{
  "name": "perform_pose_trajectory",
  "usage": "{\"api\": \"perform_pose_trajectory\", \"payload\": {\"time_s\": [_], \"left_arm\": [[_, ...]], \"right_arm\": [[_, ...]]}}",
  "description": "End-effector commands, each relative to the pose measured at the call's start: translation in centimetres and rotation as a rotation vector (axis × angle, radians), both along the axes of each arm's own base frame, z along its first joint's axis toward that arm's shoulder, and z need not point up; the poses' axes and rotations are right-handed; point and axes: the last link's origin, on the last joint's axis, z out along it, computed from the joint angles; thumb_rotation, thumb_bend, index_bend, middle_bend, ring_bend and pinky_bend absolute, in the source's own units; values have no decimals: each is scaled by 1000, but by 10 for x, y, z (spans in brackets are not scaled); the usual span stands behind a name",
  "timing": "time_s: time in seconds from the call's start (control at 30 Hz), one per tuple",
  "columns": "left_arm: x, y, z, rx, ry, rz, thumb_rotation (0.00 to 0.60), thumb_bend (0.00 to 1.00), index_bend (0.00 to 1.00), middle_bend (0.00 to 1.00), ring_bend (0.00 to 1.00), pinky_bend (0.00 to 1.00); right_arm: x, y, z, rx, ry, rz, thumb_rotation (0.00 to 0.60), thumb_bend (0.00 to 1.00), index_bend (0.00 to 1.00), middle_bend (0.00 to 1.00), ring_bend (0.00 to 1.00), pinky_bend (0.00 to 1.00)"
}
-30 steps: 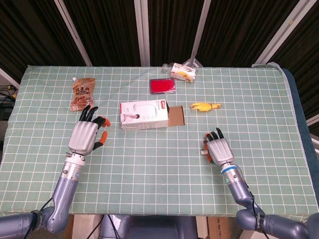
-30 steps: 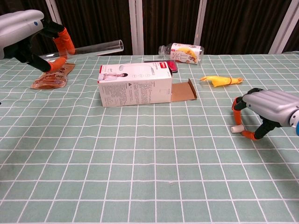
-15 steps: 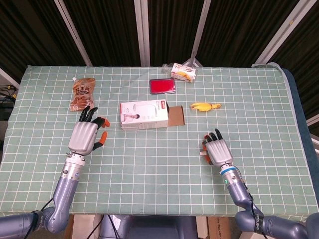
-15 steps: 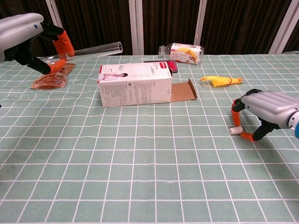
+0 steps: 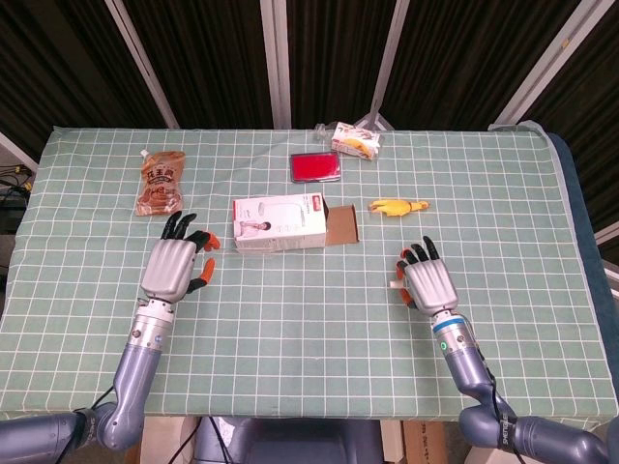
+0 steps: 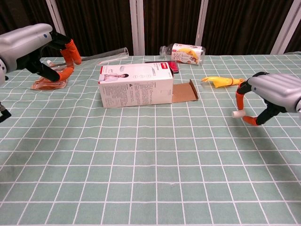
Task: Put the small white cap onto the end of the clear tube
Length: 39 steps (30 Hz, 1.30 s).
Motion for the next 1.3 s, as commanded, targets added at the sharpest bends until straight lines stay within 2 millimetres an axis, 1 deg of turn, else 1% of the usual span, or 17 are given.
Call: {"api": "perform_pose_trajectory", "payload": {"time_s": [0.03, 0.2, 0.3, 0.4, 0.5, 0.6, 0.8, 1.07, 1.3], "left_arm": [[3, 1, -10, -17, -42, 33, 600, 709, 508, 517, 118, 0], [10, 4, -27, -30, -69, 50, 600, 709, 508, 517, 119, 0], [15, 4, -39, -40, -69, 52, 600, 709, 508, 517, 119, 0], [21, 4, -50, -51, -73, 53, 600, 709, 508, 517, 119, 0], [27, 4, -58, -61, -82, 55, 600, 709, 508, 518, 119, 0], [33, 2, -66, -72, -109, 57, 600, 709, 508, 518, 119, 0], [39, 0, -75, -79, -148, 61, 600, 709, 509, 518, 119, 0], [42, -1, -79, -71, -181, 66, 600, 709, 508, 518, 119, 0], [48, -2, -84, -78, -213, 127, 600, 709, 508, 520, 119, 0]], "right_arm": [[7, -5, 14, -40, -23, 21, 600, 457, 583, 290, 167, 2], [22, -10, 36, -102, -63, 82, 600, 457, 583, 290, 167, 2], [36, -13, 49, -137, -89, 145, 600, 456, 583, 291, 167, 2], [48, -13, 55, -155, -90, 214, 600, 456, 583, 290, 167, 2], [58, -13, 58, -165, -72, 286, 600, 456, 583, 291, 167, 2], [66, -11, 56, -180, -72, 362, 600, 456, 583, 290, 167, 3], [71, -10, 45, -188, -64, 425, 600, 457, 583, 290, 167, 2], [75, -5, 31, -227, -42, 479, 600, 457, 583, 290, 167, 3], [79, -8, 20, -284, 2, 507, 600, 456, 583, 290, 167, 3]]}}
